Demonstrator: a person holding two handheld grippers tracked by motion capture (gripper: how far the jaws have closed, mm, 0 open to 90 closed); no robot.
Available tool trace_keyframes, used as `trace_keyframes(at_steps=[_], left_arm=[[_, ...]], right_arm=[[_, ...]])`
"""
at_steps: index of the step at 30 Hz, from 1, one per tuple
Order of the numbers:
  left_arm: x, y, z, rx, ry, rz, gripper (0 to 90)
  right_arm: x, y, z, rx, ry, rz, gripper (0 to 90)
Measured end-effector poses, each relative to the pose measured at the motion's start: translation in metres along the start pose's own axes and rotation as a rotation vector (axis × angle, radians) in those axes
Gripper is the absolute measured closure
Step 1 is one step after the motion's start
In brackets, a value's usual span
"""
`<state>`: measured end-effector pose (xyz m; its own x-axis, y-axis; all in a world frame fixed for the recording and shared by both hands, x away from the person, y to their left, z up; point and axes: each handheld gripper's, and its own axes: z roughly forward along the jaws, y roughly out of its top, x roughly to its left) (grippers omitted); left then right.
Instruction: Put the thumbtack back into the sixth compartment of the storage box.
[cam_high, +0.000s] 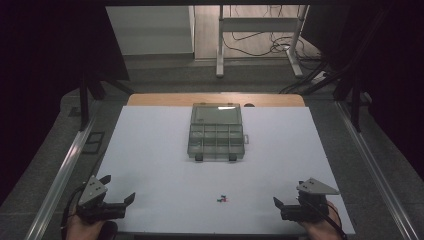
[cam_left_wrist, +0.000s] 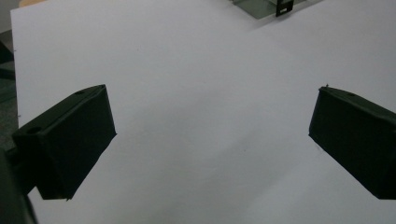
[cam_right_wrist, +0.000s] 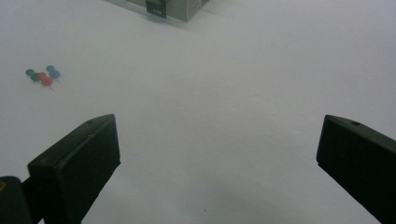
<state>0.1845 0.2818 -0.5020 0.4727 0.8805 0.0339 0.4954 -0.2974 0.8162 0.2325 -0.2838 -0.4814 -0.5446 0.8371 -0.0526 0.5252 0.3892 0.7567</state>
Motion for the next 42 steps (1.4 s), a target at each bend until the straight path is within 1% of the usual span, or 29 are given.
trace_keyframes(at_steps=[1,2,4,6,10,14,22,27,28,33,35,42], left_arm=[[-0.002,0.000,0.000,0.003,0.002,0.019,0.7],[-0.002,0.000,0.000,0.003,0.002,0.019,0.7],[-0.003,0.000,0.000,0.013,0.004,0.035,0.7],[-0.003,0.000,0.000,0.015,0.004,0.035,0.6],[-0.002,0.001,0.001,0.023,-0.001,0.026,0.5],[-0.001,0.001,0.001,0.019,-0.007,0.020,0.5],[-0.001,0.001,0.001,0.023,-0.009,0.018,0.3],[0.000,0.001,0.001,0.022,-0.009,0.015,0.3],[0.000,0.001,0.001,0.022,-0.009,0.014,0.3],[0.001,0.000,0.001,0.017,-0.011,0.002,0.2],[0.001,0.000,0.001,0.017,-0.012,0.000,0.2],[0.001,0.000,0.001,0.018,-0.012,-0.001,0.3]], right_arm=[[0.001,0.001,0.001,0.006,-0.001,-0.008,0.0],[0.001,0.001,0.001,0.009,-0.001,-0.009,0.0],[0.001,0.001,0.002,0.012,-0.001,-0.011,0.0],[0.001,0.001,0.002,0.017,0.000,-0.008,0.0],[0.000,0.001,0.003,0.021,0.010,-0.004,0.0],[0.000,0.002,0.004,0.031,0.021,-0.011,0.0],[-0.001,0.003,0.007,0.060,0.045,-0.007,0.0],[0.001,0.005,0.008,0.063,0.059,-0.012,0.0],[0.002,0.006,0.009,0.064,0.070,-0.016,0.0],[0.004,0.012,0.011,0.069,0.081,-0.022,0.0],[0.006,0.016,0.013,0.074,0.095,-0.032,0.0],[0.010,0.023,0.020,0.095,0.109,-0.055,0.0]])
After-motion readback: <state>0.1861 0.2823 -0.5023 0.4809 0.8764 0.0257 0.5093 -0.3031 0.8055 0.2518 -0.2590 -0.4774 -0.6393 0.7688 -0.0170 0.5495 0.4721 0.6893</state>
